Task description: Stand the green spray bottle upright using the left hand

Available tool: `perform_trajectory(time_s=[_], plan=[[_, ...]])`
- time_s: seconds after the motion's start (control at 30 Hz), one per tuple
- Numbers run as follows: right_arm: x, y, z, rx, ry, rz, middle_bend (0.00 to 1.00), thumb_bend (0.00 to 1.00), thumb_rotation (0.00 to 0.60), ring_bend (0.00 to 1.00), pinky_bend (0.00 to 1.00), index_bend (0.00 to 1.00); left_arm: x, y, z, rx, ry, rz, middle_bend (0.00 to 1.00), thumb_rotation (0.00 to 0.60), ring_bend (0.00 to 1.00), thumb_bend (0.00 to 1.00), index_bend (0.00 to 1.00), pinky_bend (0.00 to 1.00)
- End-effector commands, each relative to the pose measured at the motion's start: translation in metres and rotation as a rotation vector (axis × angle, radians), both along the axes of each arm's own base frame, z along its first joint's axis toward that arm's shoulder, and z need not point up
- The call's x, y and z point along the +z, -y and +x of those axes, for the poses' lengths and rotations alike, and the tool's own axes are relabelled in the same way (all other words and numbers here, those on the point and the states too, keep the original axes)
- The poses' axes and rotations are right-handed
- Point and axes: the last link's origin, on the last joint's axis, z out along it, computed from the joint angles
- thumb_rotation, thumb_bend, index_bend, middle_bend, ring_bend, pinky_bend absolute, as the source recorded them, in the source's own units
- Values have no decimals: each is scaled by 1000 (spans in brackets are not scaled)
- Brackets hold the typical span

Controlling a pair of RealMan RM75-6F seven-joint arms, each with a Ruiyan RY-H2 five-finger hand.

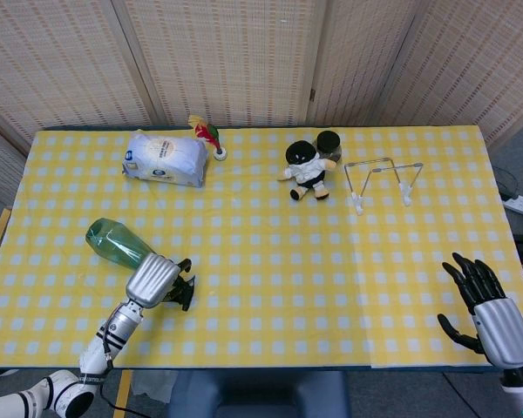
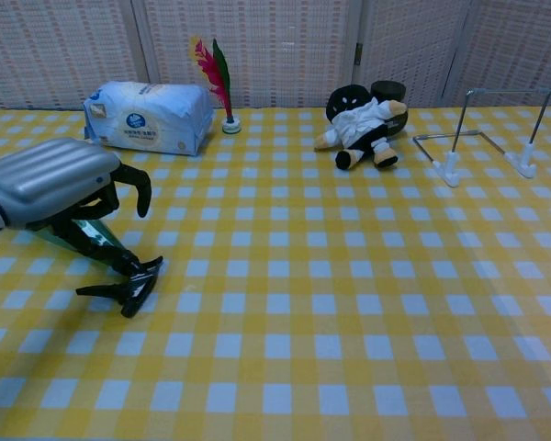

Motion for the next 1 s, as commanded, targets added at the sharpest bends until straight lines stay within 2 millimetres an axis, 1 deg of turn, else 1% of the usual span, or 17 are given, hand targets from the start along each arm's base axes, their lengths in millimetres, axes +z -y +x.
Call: perform_trajectory(time_s=[0.03,0.17,0.3,0.43,0.6,0.77,1.0], plan=[[2,1,-1,-5,3,-6,0,366,600,0,0,0,-8,-12,-5,41,-49,20,1000,600,1000,228,500,1000],[4,1,-3,-10,6,-8,0,366,600,0,0,0,-12,-14,-11,61,-86,14,1000,600,1000,228,502,1000],[4,0,-3,-11,7,-6,0,367,600,0,0,0,-14,-11,-17,73,-139,1,1000,600,1000,227,501,1000],[3,1,-3,-13,4,0,0,366,600,0,0,0,-13,-8,-18,82,-170,-9,1000,600,1000,225,501,1000],[1,1,-2,-15,-1,5,0,366,600,0,0,0,-15,-11,-22,98,-205,-21,1000,600,1000,224,510,1000],[0,4,-4,-27,-6,12,0,366,600,0,0,0,-16,-17,-23,109,-213,-21,1000,600,1000,225,522,1000],[-1,8,-5,-36,-8,17,0,366,600,0,0,0,-21,-18,-24,90,-218,-36,1000,600,1000,226,532,1000]])
